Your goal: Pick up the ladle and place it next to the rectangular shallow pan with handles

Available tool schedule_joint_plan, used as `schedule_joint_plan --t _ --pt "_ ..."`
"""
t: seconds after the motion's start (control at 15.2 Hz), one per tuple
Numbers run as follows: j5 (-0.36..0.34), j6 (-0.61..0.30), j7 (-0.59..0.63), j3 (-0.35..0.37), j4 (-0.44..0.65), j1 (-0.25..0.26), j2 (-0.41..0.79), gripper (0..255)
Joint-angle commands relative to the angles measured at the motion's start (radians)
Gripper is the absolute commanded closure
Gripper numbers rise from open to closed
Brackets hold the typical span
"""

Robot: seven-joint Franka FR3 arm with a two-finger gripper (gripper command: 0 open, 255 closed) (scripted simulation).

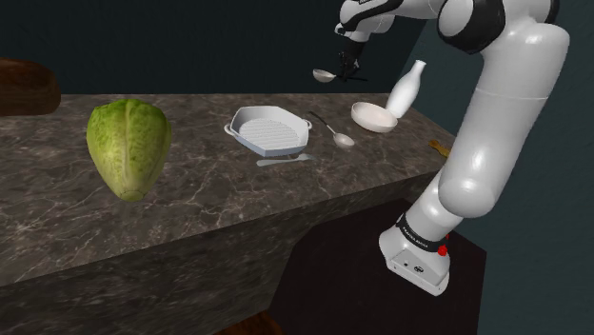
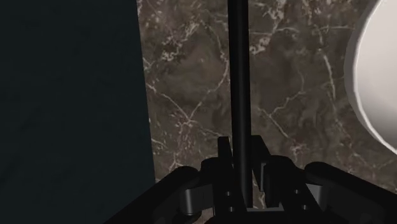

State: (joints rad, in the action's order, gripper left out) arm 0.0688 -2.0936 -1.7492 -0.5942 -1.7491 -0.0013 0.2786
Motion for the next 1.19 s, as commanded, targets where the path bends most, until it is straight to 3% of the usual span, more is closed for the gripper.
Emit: schedule_joint_plan --t 0.0,0.59,1.12 --pt "-0.043 -0.014 0.063 0.002 -0.067 0.05 -0.058 255" --pt "-0.209 -0.038 0.344 0.068 -0.299 0.201 -0.276 255" --pt "-0.282 -0.018 0.579 0.179 -0.421 0.289 -0.398 255"
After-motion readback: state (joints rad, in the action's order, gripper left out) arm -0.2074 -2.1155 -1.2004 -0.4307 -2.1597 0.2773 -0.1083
